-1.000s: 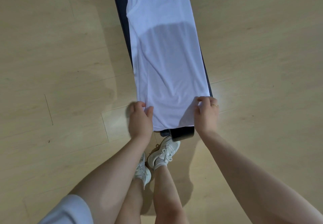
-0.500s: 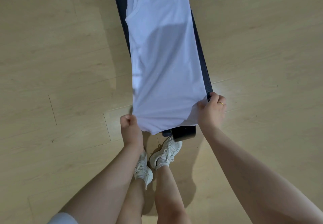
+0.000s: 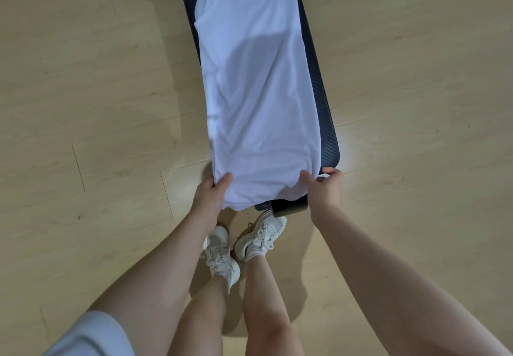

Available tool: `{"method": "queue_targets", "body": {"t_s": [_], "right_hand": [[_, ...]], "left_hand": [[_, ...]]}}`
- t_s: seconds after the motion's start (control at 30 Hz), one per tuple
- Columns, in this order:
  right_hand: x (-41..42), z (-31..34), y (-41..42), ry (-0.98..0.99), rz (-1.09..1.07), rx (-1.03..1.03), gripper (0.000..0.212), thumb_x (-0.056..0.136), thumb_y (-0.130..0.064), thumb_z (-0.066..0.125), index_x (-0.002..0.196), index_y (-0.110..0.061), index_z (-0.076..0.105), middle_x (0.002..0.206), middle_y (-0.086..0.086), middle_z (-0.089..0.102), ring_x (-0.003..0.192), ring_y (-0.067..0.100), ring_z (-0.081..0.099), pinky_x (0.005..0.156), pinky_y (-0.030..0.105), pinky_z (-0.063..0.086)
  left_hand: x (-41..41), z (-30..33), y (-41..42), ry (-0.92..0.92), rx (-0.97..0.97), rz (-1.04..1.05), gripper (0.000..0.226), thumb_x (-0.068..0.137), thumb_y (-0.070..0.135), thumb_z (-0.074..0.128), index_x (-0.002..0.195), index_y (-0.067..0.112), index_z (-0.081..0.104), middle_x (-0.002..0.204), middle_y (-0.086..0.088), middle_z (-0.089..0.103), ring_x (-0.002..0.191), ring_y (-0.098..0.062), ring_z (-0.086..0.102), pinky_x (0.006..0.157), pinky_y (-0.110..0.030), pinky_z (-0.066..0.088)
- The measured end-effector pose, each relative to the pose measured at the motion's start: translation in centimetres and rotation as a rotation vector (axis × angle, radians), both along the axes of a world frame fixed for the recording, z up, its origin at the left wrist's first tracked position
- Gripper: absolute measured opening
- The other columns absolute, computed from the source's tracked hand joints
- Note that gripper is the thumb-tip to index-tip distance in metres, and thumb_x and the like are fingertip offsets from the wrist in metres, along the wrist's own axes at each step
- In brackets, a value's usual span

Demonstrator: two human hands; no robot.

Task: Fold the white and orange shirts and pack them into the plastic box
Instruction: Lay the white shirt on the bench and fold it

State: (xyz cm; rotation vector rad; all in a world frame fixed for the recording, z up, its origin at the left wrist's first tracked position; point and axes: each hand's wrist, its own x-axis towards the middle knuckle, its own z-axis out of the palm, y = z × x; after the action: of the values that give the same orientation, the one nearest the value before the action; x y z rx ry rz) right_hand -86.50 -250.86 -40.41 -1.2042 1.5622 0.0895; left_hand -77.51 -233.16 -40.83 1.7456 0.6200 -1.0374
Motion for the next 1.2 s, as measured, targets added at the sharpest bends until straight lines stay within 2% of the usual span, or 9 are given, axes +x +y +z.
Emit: {"method": "queue_targets", "body": {"t_s": [0.1,0.2,0.3,0.43,0.6,0.7,0.93,1.07,1.2], "right_hand": [[0.0,0.4,-0.5,0.030,0.070,-0.043,0.022,0.079,-0.013,0.063,0.093,-0.012,0.047,0.070,-0.003,0.050,0.063,0.015,0.049,0.058,0.027,0.039],[-0.5,1.6,-0.8,0.022,0.155,0.002,0.011,0.076,-0.009,0.063,0.069,-0.003,0.057,0.063,0.004,0.051,0.061,0.020,0.043,0.055,0.026,0.037],[-0.5,4.0,-1.2,-0.121,0.194,0.244,0.009,0.082,-0.008,0.060,0.088,-0.010,0.067,0.078,0.002,0.064,0.069,0.015,0.057,0.056,0.015,0.046],[-1.6,5.0,-1.7,-0.217,0.126,0.328,0.025,0.090,-0.012,0.050,0.113,-0.008,0.061,0.111,0.008,0.068,0.102,0.022,0.062,0.084,0.025,0.047],[-2.7,5.7,-0.9,-0.035,0.302,0.278,0.047,0.078,-0.038,0.068,0.112,-0.006,0.062,0.108,0.011,0.069,0.098,0.029,0.065,0.092,0.040,0.051],[-2.9,6.7,-0.7,0.004,0.398,0.398,0.044,0.067,-0.023,0.078,0.105,-0.005,0.066,0.105,0.011,0.070,0.100,0.032,0.065,0.097,0.044,0.049],[-1.5,11.8,-1.5,0.034,0.347,0.346,0.017,0.087,-0.020,0.062,0.096,-0.006,0.058,0.085,0.008,0.063,0.069,0.021,0.057,0.053,0.025,0.043],[1.3,14.1,-2.5,0.016,0.320,0.164,0.014,0.086,-0.024,0.062,0.086,-0.013,0.055,0.083,0.009,0.058,0.068,0.022,0.053,0.055,0.027,0.049],[5.2,15.6,-4.1,-0.103,0.205,0.215,0.040,0.086,-0.025,0.061,0.120,-0.025,0.042,0.104,0.007,0.054,0.088,0.025,0.052,0.056,0.030,0.045]], "left_hand": [[0.5,0.7,0.6,0.077,-0.072,0.098,0.036,0.091,0.025,0.057,0.123,0.010,0.057,0.119,-0.006,0.064,0.100,-0.020,0.062,0.088,-0.030,0.047],[0.7,2.2,0.7,0.099,-0.190,0.100,0.035,0.092,0.019,0.054,0.127,0.011,0.054,0.117,-0.004,0.064,0.097,-0.014,0.063,0.082,-0.025,0.049],[0.9,3.8,0.8,0.062,-0.251,0.088,0.038,0.091,0.017,0.056,0.128,0.012,0.052,0.111,0.002,0.067,0.095,-0.009,0.066,0.070,-0.019,0.052],[0.9,5.5,1.6,0.056,-0.309,0.109,0.032,0.092,0.015,0.054,0.123,0.015,0.056,0.110,0.001,0.069,0.099,-0.014,0.068,0.076,-0.025,0.055],[0.2,6.8,2.5,0.248,-0.131,0.067,0.034,0.088,0.019,0.060,0.122,0.013,0.057,0.112,-0.006,0.066,0.092,-0.021,0.063,0.065,-0.027,0.048],[0.4,7.7,2.3,0.320,-0.145,0.113,0.036,0.089,0.015,0.058,0.125,0.010,0.054,0.111,-0.006,0.065,0.094,-0.021,0.062,0.072,-0.031,0.051],[2.4,12.2,1.0,0.126,-0.035,0.208,0.035,0.088,0.012,0.060,0.121,0.001,0.052,0.116,-0.017,0.061,0.081,-0.021,0.062,0.062,-0.027,0.052],[4.6,14.2,-0.4,0.027,-0.054,0.260,0.030,0.087,0.010,0.062,0.107,0.006,0.040,0.108,-0.019,0.055,0.077,-0.024,0.062,0.069,-0.034,0.056],[8.0,16.1,-2.3,-0.004,-0.127,0.285,0.025,0.092,0.004,0.053,0.109,0.012,0.036,0.089,-0.009,0.052,0.072,-0.022,0.059,0.080,-0.037,0.052]]}}
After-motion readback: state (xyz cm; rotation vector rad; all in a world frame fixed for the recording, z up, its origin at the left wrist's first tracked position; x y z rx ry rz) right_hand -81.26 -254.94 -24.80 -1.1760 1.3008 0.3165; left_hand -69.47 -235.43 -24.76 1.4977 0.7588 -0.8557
